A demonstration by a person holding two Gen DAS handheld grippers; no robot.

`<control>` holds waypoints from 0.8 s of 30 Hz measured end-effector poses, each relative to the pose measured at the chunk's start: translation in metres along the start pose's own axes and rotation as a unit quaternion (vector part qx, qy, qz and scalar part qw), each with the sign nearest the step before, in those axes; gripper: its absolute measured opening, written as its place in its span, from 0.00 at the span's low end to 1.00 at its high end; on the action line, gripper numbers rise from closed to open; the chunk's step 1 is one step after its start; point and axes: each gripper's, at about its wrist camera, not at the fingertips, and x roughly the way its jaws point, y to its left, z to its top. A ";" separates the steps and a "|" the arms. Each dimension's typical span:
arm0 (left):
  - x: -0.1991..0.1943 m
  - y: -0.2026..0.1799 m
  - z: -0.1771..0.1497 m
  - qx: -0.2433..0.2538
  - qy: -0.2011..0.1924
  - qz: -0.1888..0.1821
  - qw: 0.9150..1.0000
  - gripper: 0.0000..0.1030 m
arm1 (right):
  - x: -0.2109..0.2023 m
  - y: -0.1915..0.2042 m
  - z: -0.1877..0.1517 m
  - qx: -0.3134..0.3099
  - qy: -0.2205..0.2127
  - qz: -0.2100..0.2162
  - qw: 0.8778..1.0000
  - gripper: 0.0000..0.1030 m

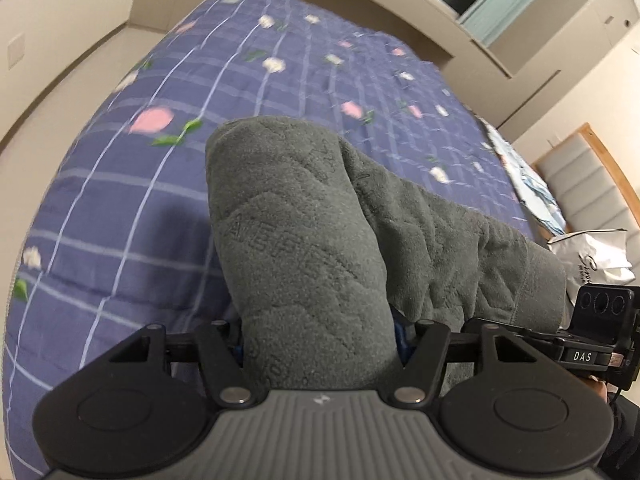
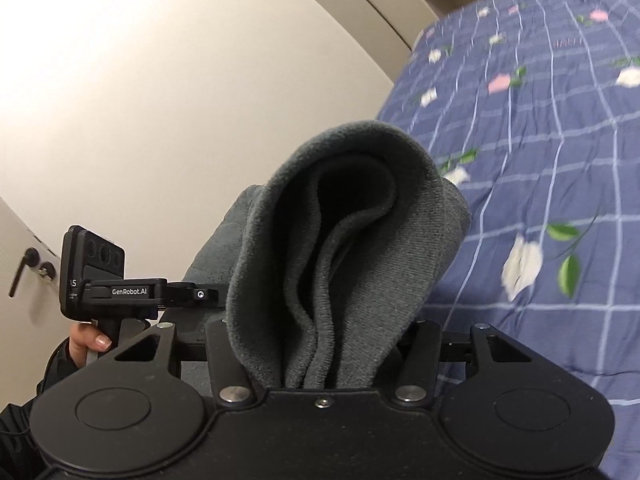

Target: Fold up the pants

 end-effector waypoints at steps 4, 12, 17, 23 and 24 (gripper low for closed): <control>0.022 0.023 -0.011 -0.012 0.012 0.002 1.000 0.67 | 0.025 -0.011 -0.011 0.013 0.020 -0.028 0.999 0.56; 0.024 0.024 -0.014 0.000 0.004 0.003 1.000 0.79 | 0.026 -0.008 -0.026 -0.006 0.019 -0.061 0.998 0.72; 0.017 0.019 -0.020 0.009 -0.001 0.037 0.999 0.92 | 0.028 -0.004 -0.028 -0.036 0.015 -0.100 0.994 0.89; -0.014 0.004 -0.032 0.036 -0.048 0.065 0.996 0.99 | 0.013 0.007 -0.039 -0.061 -0.021 -0.152 0.986 1.00; -0.019 0.000 -0.035 0.041 -0.055 0.071 0.995 0.99 | 0.009 0.009 -0.041 -0.064 -0.028 -0.157 0.985 1.00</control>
